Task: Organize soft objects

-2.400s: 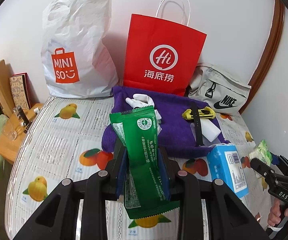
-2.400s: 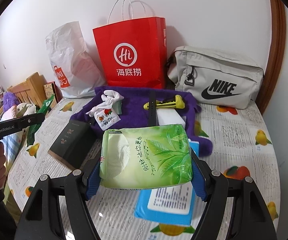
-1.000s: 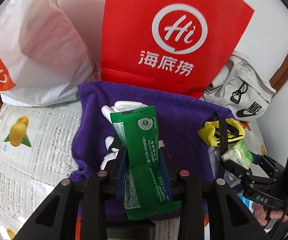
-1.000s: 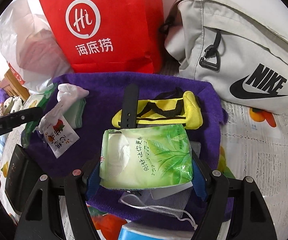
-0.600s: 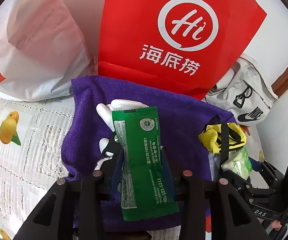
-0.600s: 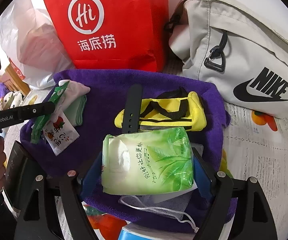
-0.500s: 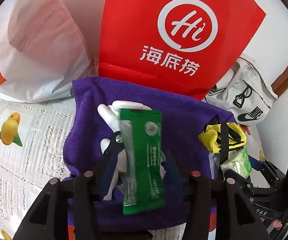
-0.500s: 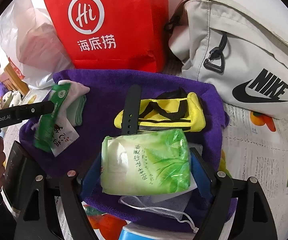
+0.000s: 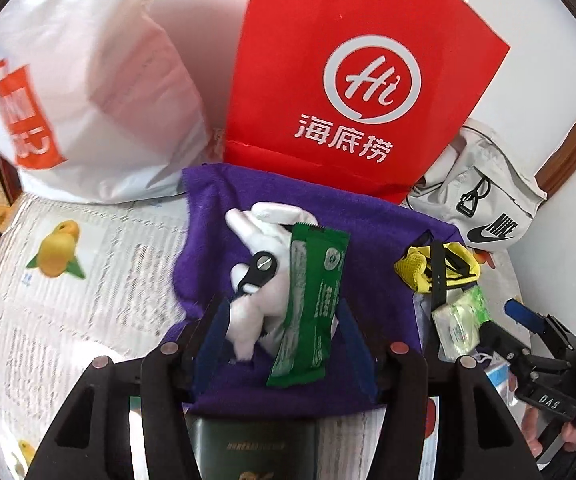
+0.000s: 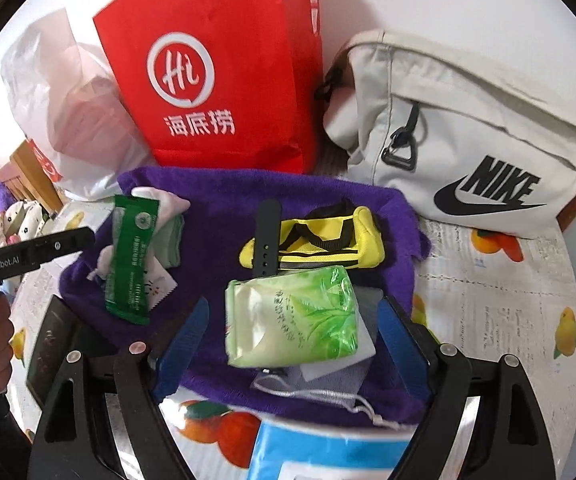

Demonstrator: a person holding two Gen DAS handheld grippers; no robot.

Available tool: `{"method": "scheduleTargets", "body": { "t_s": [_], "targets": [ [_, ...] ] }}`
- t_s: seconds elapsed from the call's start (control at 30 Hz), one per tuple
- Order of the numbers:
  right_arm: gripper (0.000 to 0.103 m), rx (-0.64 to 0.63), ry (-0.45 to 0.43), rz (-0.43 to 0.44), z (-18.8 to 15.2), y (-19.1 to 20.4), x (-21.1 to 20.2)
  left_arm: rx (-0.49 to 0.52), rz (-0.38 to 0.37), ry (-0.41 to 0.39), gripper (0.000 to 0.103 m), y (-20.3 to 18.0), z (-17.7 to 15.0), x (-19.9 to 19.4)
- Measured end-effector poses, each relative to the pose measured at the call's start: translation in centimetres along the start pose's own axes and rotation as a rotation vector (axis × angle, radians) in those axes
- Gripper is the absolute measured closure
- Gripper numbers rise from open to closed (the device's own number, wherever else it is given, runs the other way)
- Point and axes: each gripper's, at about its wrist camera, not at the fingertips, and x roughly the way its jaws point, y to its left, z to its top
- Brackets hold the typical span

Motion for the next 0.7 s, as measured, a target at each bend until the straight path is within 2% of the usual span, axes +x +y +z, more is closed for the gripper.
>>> {"method": "scheduleTargets", "body": {
  "t_s": [0.2, 0.4, 0.7],
  "targets": [
    [0.017, 0.025, -0.017, 0.004, -1.7, 0.6, -3.3, 0.013, 0.014, -0.015, 0.048, 0.1, -2.4, -2.9],
    [0.017, 0.062, -0.034, 0.026, -4.2, 0.9, -6.5, 0.038, 0.028, -0.068, 0.041, -1.2, -5.0, -6.9],
    [0.017, 0.069, -0.064, -0.005, -8.0, 1.9, -11.7, 0.090, 0.052, -0.162, 0.026, -4.1, -9.3, -13.5]
  ]
}}
